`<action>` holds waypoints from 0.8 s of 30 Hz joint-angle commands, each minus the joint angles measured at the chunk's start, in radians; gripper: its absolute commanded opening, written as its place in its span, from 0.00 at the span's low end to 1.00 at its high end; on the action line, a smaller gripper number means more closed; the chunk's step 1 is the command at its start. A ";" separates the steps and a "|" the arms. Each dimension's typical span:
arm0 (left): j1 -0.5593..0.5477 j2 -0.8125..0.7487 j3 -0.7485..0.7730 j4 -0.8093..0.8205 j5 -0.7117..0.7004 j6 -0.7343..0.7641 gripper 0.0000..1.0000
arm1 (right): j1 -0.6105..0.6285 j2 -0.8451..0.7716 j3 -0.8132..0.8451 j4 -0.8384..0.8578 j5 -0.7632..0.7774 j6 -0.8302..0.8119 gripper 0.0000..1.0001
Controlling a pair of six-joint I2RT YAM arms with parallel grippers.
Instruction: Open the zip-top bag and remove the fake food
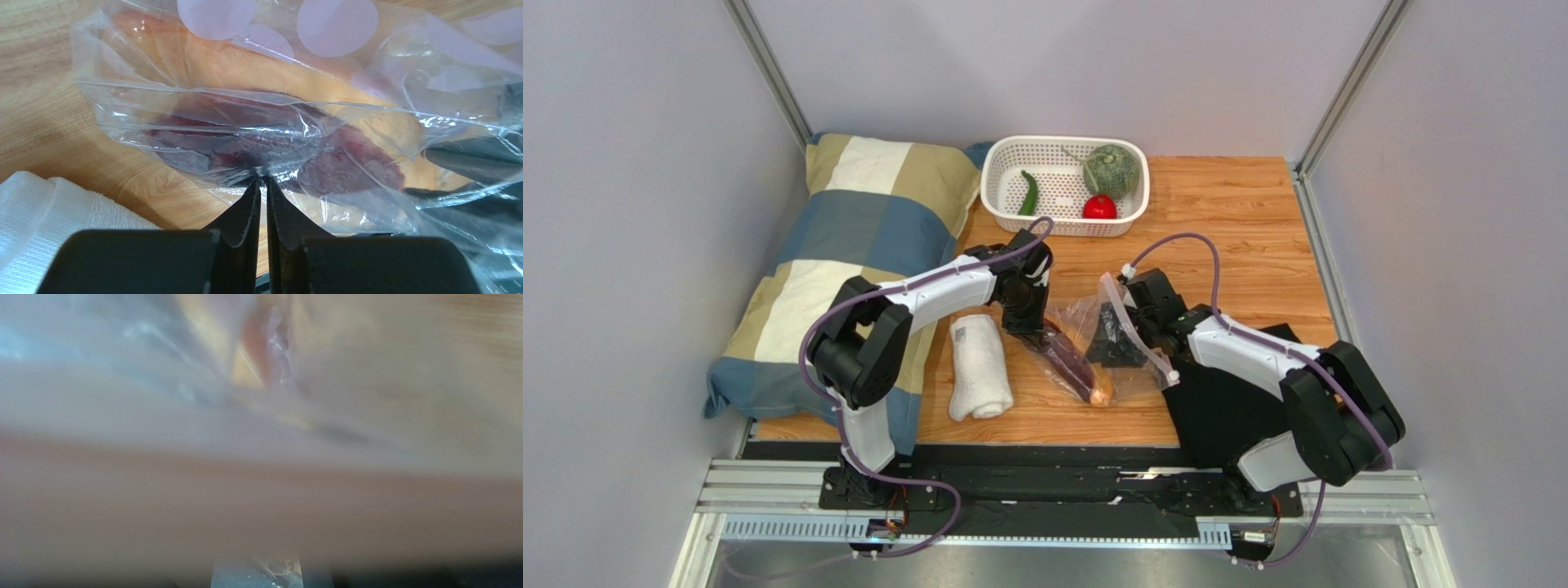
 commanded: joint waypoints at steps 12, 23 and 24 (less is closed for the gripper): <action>-0.013 0.004 0.003 0.015 -0.001 0.002 0.11 | 0.022 0.000 0.023 -0.211 0.092 -0.135 0.64; -0.015 0.021 0.018 0.005 0.006 0.003 0.11 | 0.039 -0.053 -0.037 -0.124 -0.050 -0.087 0.64; -0.015 0.020 0.018 0.000 0.007 0.005 0.11 | 0.038 -0.046 -0.045 -0.055 -0.079 -0.058 0.61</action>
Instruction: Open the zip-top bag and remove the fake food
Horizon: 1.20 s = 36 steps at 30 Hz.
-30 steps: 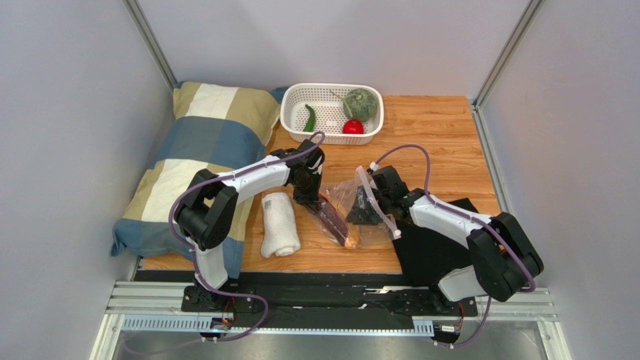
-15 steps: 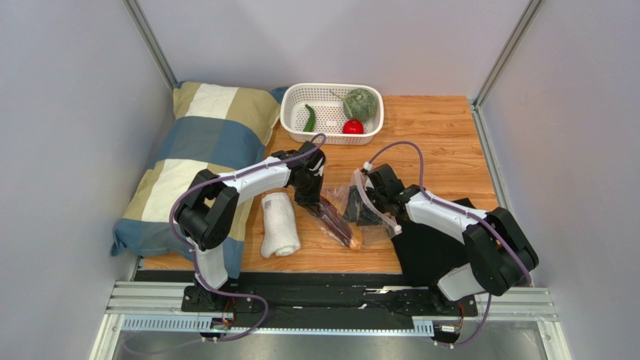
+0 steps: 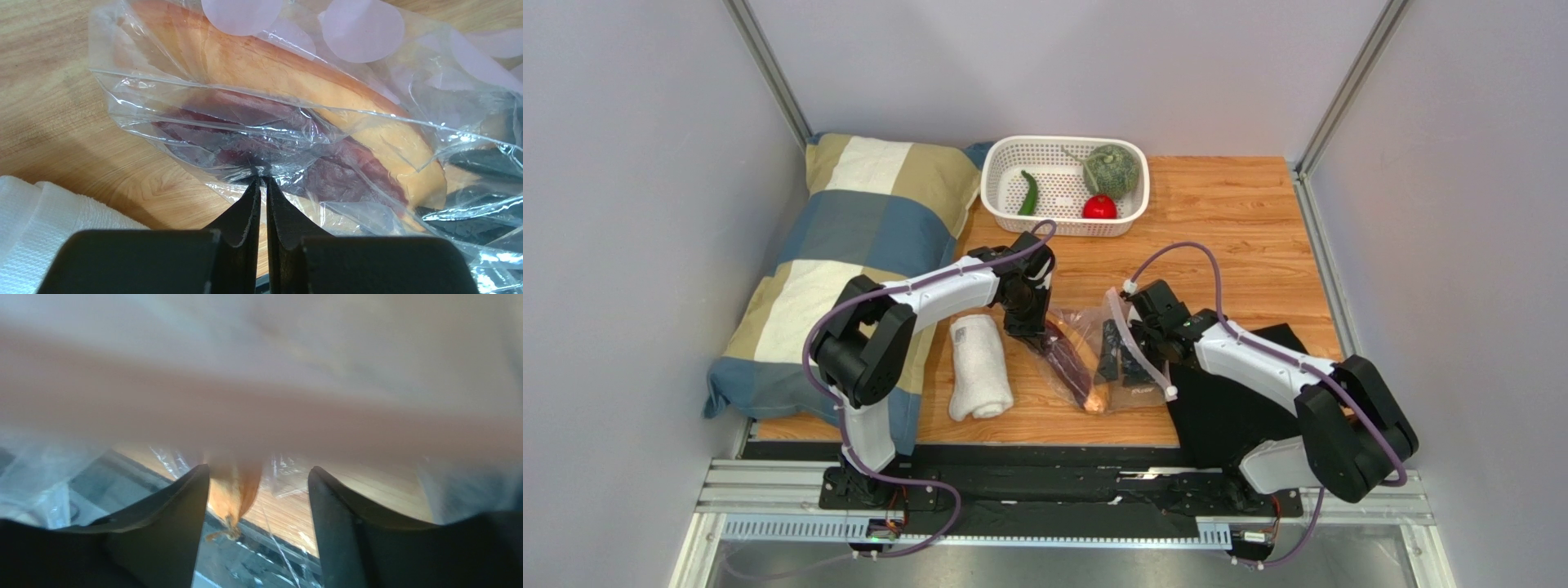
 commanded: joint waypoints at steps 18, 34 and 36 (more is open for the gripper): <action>-0.022 -0.075 0.048 -0.029 -0.042 0.025 0.23 | -0.015 0.078 0.031 0.293 -0.222 0.142 0.00; 0.122 -0.477 -0.190 0.293 0.438 -0.108 0.79 | -0.164 -0.039 0.145 0.403 -0.484 0.456 0.00; 0.124 -0.490 -0.173 0.252 0.419 -0.046 0.79 | -0.181 -0.042 0.151 0.431 -0.509 0.485 0.00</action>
